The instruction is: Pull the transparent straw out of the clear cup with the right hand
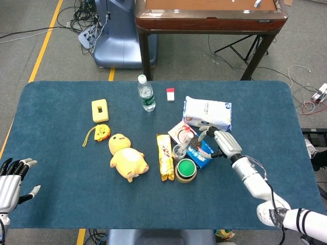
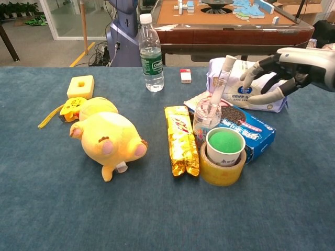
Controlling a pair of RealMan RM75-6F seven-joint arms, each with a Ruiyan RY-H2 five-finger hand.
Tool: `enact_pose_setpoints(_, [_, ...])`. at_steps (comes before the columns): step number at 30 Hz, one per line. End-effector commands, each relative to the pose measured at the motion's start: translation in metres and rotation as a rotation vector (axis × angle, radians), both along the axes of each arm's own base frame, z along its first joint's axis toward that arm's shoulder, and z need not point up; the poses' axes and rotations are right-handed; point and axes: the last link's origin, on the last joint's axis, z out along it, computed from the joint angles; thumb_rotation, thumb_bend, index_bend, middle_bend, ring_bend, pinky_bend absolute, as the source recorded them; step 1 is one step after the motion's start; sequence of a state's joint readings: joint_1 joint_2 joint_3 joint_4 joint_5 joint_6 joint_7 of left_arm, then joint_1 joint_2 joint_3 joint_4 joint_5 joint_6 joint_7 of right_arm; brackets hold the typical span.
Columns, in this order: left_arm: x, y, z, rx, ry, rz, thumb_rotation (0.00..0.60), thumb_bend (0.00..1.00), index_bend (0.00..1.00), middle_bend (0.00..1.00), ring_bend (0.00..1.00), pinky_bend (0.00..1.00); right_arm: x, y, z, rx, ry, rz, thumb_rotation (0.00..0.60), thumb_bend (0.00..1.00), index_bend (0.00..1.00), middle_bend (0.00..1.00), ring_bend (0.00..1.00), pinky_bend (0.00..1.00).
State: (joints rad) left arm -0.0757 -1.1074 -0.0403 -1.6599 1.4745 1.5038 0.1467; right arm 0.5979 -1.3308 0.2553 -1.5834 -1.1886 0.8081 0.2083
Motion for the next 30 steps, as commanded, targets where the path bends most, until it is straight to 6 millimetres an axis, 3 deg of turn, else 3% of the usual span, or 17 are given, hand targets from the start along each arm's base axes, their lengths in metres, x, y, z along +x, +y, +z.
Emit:
enact_pose_setpoints(1, [0.0, 0.0, 0.0, 0.0, 0.001, 0.001, 0.6, 0.24, 0.24, 0.21, 0.16, 0.05, 0.01, -0.008, -0.007, 0.019, -0.03, -0.005, 0.6, 0.29, 0.46, 0.22, 0.14, 0.26])
enact_pose_setpoints(16, [0.001, -0.001, 0.002, 0.006, -0.002, -0.003, 0.6, 0.24, 0.24, 0.21, 0.16, 0.05, 0.042, -0.025, -0.022, 0.097, -0.02, 0.012, 0.6, 0.33, 0.5, 0.25, 0.14, 0.26])
enact_pose_setpoints(30, [0.0, -0.002, 0.004, 0.011, -0.006, -0.004, 0.6, 0.24, 0.24, 0.21, 0.16, 0.05, 0.046, -0.027, -0.027, 0.118, 0.006, 0.004, 0.6, 0.34, 0.5, 0.25, 0.14, 0.26])
